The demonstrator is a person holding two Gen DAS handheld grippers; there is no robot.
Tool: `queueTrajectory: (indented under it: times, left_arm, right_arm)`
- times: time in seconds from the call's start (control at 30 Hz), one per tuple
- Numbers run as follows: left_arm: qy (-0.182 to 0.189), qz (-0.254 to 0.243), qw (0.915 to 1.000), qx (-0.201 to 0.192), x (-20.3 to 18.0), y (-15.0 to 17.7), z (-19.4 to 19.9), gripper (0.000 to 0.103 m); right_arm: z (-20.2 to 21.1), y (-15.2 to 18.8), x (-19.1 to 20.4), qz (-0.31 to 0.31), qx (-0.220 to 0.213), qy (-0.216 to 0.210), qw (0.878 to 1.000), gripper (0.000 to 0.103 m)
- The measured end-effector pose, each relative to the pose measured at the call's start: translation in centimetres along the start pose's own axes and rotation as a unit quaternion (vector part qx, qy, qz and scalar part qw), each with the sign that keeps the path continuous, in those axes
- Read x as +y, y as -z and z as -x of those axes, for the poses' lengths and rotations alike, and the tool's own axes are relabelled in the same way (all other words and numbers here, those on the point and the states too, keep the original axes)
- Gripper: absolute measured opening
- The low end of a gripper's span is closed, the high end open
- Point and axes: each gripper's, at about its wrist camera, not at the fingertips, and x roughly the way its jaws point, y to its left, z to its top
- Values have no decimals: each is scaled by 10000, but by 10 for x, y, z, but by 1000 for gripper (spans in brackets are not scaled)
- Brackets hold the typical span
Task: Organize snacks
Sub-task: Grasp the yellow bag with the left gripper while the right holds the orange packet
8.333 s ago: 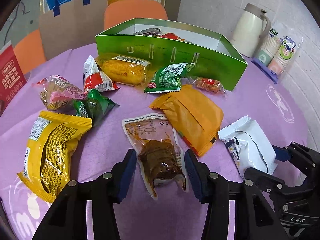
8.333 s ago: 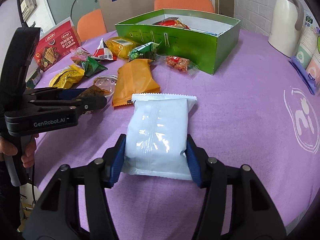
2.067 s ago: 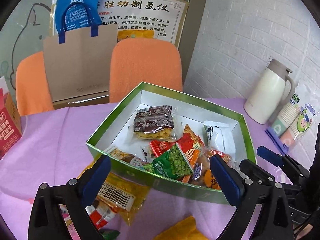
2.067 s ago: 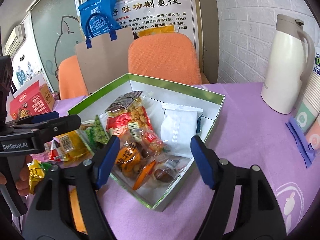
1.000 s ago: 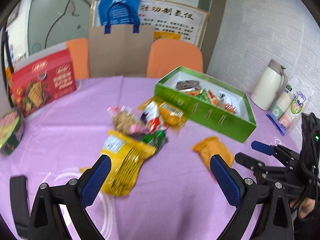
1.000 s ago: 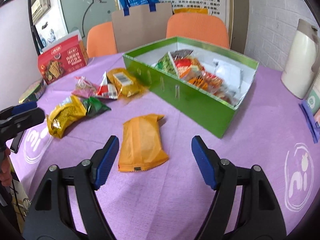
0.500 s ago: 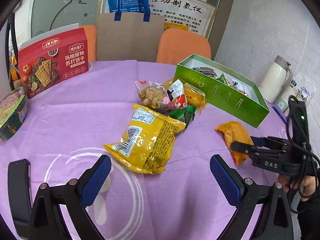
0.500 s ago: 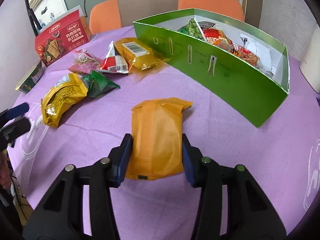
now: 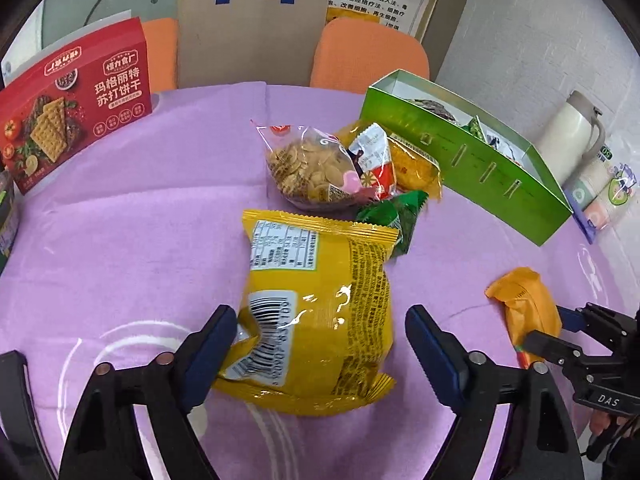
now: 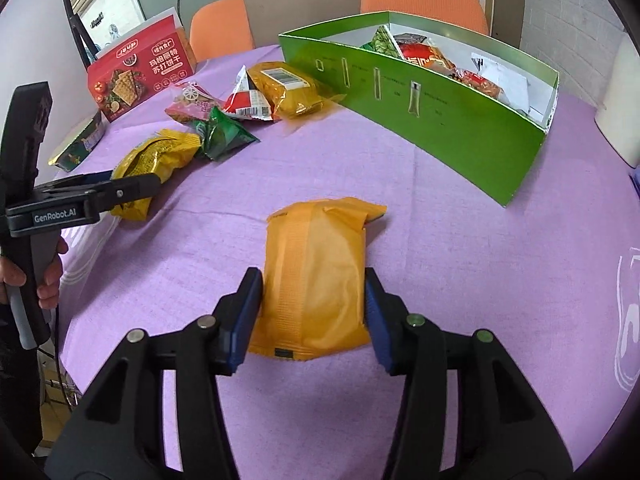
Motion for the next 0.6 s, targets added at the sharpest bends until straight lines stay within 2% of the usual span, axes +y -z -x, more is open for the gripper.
queueTrajectory:
  times: [0.07,0.33,0.4,0.47,0.5,0.53,0.57,0.6]
  left_arm:
    - [47,33,10000,27,-1,4,4,84]
    - [-252,-98,9993,245,-12,-2,-6,85]
    - [-275,-148,9994,173,-13,1,-7,85]
    - [-298,-177,9993,113,-13,4,-6,82]
    - [-339,-204,9992,96,-13,5,-5,76]
    - [-348,-241,9991,103,-13,5,-4,60]
    - [-373,-259,9989,105,-13,5,-2,50]
    - [-262,-222,9993,118,-11,4,1,47]
  right_arm:
    - [-1,0,2,6,9,-14,10000,61]
    - [-3,0,8,-62,-8,123,9999,63]
    - [-4,0,11,12,-19,237,9997,63]
    - [-4,2,14,138,-84,422,9990,50]
    - [-4,2,14,172,-109,386,9990,49]
    - [-3,3,13,145,-112,342,9992,48]
    - [-3,2,13,128,-103,308,9994,47]
    - [-2,1,12,119,-86,267,9995,46]
